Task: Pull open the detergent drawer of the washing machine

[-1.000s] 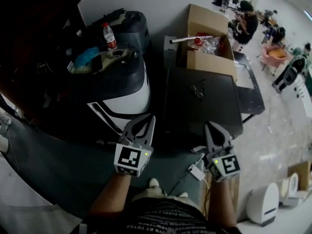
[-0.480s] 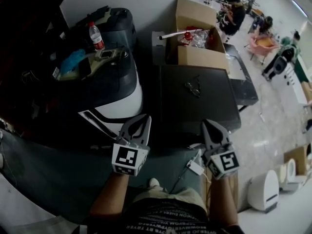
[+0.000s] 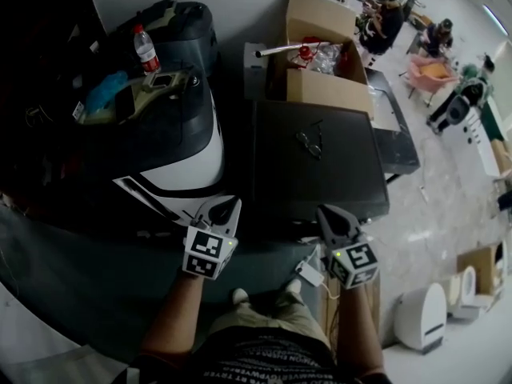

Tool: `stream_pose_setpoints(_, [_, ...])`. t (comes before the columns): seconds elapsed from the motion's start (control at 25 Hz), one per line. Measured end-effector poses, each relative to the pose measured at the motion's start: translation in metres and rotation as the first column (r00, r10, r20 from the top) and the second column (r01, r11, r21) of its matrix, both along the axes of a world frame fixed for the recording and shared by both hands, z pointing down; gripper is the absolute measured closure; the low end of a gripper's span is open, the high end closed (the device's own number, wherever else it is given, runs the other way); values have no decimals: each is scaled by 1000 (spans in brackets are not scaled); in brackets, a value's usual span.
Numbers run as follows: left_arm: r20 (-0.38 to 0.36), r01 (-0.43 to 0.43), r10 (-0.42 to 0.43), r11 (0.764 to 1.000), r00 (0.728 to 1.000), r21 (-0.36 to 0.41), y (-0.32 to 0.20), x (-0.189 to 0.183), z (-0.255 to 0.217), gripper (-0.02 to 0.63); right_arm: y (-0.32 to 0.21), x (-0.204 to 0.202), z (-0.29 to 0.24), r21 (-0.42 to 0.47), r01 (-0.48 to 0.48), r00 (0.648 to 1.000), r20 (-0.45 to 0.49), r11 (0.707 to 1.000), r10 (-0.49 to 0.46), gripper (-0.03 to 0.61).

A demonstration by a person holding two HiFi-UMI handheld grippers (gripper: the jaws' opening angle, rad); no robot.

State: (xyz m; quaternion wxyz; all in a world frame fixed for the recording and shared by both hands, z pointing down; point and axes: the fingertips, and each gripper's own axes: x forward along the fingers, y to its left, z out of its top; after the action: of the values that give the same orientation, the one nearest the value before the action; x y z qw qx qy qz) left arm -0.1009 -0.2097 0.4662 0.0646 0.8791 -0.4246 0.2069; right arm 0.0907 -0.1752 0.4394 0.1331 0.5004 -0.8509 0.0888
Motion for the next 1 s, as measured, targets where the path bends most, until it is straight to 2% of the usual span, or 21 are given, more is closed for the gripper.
stream_pose_setpoints(0.12, [39, 19, -17, 998, 999, -61, 1, 7, 32, 611, -9, 14, 33, -81, 15, 1000, -3, 997, -15, 580])
stream_pose_setpoints(0.24, [31, 48, -44, 990, 999, -132, 5, 14, 63, 611, -11, 25, 69, -143, 22, 1000, 4, 989, -22, 580])
stream_pose_setpoints(0.4, [61, 74, -64, 980, 996, -182, 5, 22, 99, 611, -13, 26, 104, -219, 68, 998, 3, 973, -69, 580])
stream_pose_setpoints(0.56, [90, 91, -72, 969, 993, -228, 8, 28, 132, 611, -15, 31, 143, -248, 99, 995, 12, 964, -99, 580])
stream_pose_setpoints(0.76, [128, 101, -66, 951, 990, -292, 15, 33, 175, 611, 0, 31, 173, -358, 137, 987, -28, 924, -158, 580])
stream_pose_setpoints(0.92, [161, 101, -48, 934, 986, -342, 19, 35, 208, 609, 6, 39, 211, -379, 133, 986, -46, 916, -162, 580])
stream_pose_setpoints(1.0, [171, 97, -36, 926, 985, -364, 20, 36, 222, 610, 11, 39, 222, -421, 139, 981, -63, 896, -182, 580])
